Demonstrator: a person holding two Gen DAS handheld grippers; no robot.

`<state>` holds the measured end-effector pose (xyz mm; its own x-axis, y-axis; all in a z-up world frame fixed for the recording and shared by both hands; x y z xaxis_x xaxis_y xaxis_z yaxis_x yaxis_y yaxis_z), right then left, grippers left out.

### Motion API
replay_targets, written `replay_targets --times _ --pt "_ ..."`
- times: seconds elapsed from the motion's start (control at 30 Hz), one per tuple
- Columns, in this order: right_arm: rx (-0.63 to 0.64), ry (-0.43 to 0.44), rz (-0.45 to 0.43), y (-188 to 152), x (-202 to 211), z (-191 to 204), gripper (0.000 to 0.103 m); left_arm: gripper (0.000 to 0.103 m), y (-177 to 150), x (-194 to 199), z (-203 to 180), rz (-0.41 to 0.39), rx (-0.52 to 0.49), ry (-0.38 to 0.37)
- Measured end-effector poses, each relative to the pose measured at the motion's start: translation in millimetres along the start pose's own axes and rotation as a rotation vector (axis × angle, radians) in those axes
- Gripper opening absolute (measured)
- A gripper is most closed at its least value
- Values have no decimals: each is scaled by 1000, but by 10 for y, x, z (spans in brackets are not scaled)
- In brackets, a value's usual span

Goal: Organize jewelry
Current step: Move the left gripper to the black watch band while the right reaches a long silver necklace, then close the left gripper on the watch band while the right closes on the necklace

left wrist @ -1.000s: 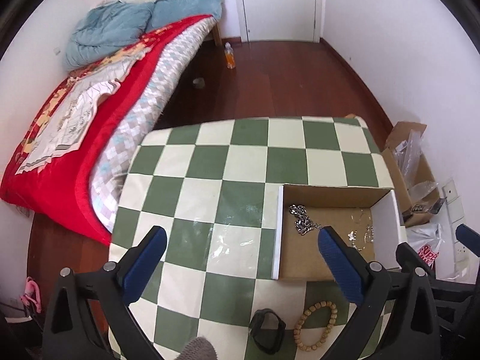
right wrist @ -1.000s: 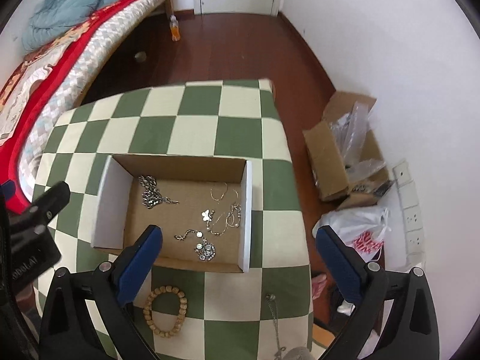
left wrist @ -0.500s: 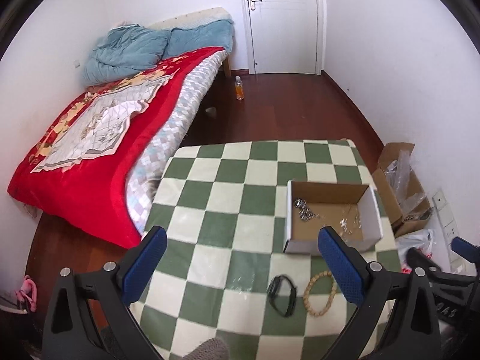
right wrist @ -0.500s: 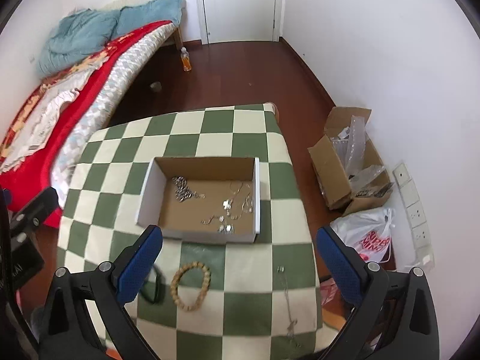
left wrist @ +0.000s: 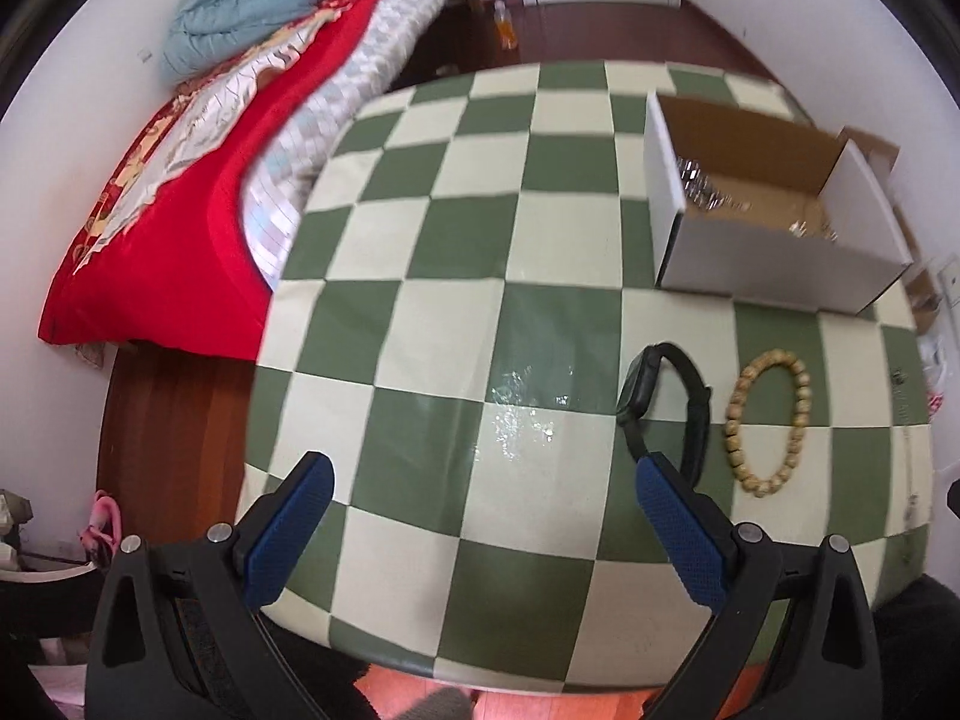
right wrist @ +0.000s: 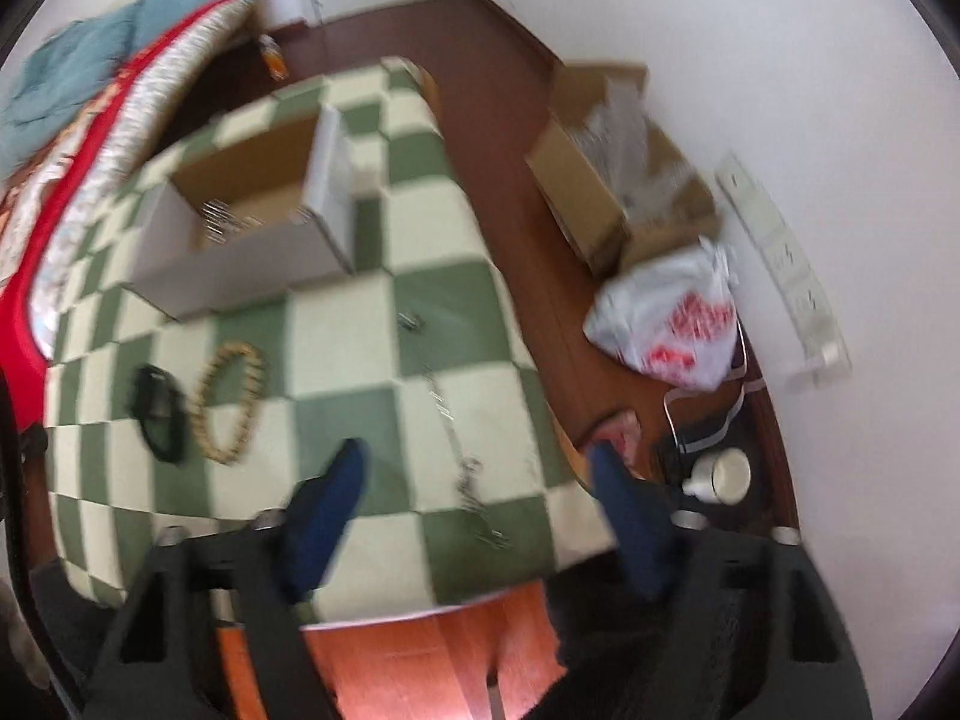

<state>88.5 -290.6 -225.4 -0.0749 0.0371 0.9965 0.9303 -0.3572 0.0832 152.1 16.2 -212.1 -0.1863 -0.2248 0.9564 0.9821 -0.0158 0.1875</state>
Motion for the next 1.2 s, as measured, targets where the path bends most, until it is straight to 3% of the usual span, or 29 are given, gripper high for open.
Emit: replay_targets --times 0.13,0.3,0.37,0.5,0.6,0.63,0.67,0.77,0.87,1.1,1.2 --pt "-15 16 59 73 -350 -88 72 96 84 -199 -86 61 9 -43" --pt "12 28 104 190 -640 33 72 69 206 -400 -229 130 2 -115" --pt "27 23 115 239 -725 99 65 61 232 -485 -288 156 -5 -130" --pt "45 8 88 347 -762 200 61 43 239 -614 -353 188 -10 -149" --pt "58 1 73 413 -748 253 46 36 228 -603 -343 163 -1 -168" --pt "67 3 71 438 -742 280 35 34 223 -599 -340 163 2 -178" --pt "76 2 70 460 -738 308 22 28 215 -591 -340 162 4 -193" --pt "89 6 72 516 -749 357 10 9 204 -565 -360 158 -8 -194" --pt "93 24 75 546 -760 378 0 8 160 -544 -356 154 -14 -185" --pt "119 127 131 328 -717 561 0 8 -307 -467 -333 180 -44 -196" --pt "104 231 184 184 -723 591 0 8 -545 -437 -394 199 -65 -202"
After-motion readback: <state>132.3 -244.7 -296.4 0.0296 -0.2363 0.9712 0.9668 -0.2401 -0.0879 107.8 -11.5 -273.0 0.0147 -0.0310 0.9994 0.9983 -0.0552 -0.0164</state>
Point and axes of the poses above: each gripper's, at about its wrist camera, not at the fingertips, and x roughly against the way its jaws point, z to its left, y to its top, the point moved 2 cm from there along -x, roughly the way its jaws point, and after that the axes turned 10 degrees about z, right-handed, at the moved point
